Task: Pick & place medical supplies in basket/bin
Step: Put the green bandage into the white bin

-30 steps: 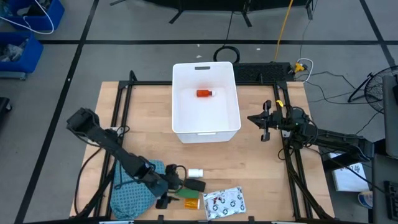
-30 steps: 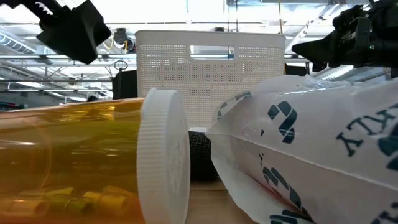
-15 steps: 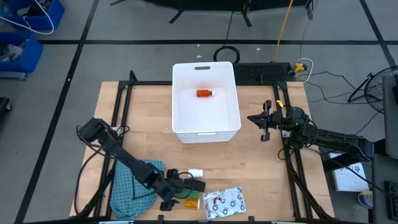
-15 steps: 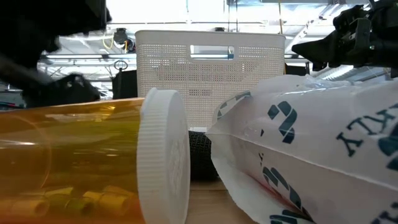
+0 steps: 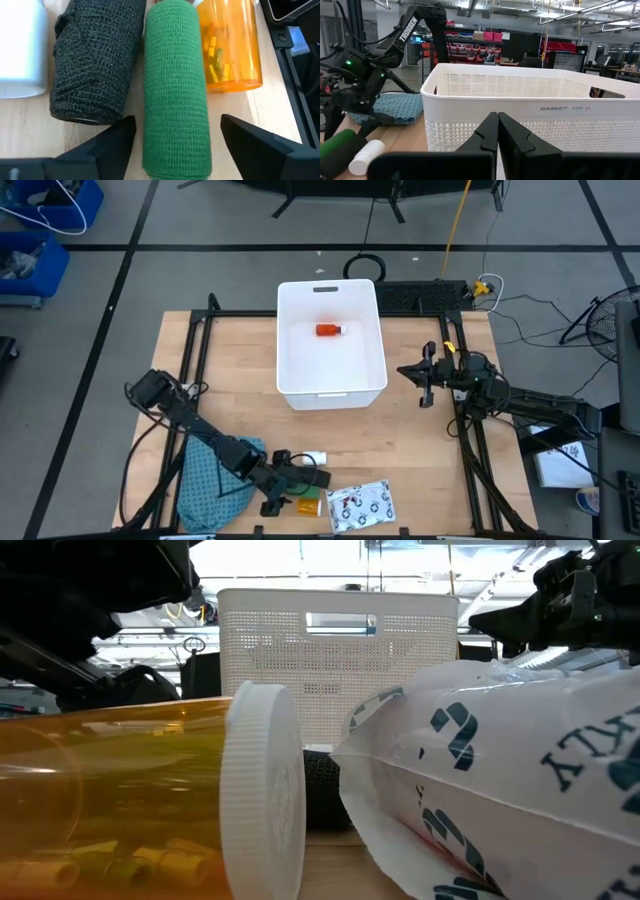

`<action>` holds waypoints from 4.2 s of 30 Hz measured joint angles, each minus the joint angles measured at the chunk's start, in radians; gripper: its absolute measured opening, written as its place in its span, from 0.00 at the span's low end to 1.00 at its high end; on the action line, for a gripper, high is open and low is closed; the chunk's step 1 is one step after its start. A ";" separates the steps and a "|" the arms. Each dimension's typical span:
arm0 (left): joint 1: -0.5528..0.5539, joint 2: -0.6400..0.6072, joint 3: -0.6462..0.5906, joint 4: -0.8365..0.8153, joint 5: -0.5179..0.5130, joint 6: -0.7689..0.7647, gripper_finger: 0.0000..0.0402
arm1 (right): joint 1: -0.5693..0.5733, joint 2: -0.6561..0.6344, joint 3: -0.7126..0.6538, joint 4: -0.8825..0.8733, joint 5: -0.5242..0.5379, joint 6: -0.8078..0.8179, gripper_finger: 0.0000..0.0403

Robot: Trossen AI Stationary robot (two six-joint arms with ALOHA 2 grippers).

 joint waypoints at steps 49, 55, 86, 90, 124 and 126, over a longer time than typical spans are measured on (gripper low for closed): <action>0.262 -1.616 -0.470 -0.256 -0.608 0.622 0.23 | 0.000 0.000 0.001 -0.040 0.001 0.026 0.00; 0.413 -1.443 -0.261 -0.098 -0.509 0.859 0.23 | 0.000 0.000 0.001 -0.021 0.004 -0.027 0.00; 1.039 0.215 0.940 -0.787 0.328 1.030 0.23 | 0.000 0.000 0.000 0.118 0.006 -0.180 0.00; 1.027 0.281 0.940 -0.793 0.329 1.019 0.23 | 0.000 0.000 0.000 0.119 0.006 -0.200 0.00; 1.008 0.398 0.937 -0.888 0.352 0.949 0.45 | 0.000 0.000 0.000 0.075 0.006 -0.225 0.00; 1.001 0.398 0.937 -0.896 0.318 0.949 0.48 | 0.000 0.000 0.000 0.075 0.006 -0.225 0.00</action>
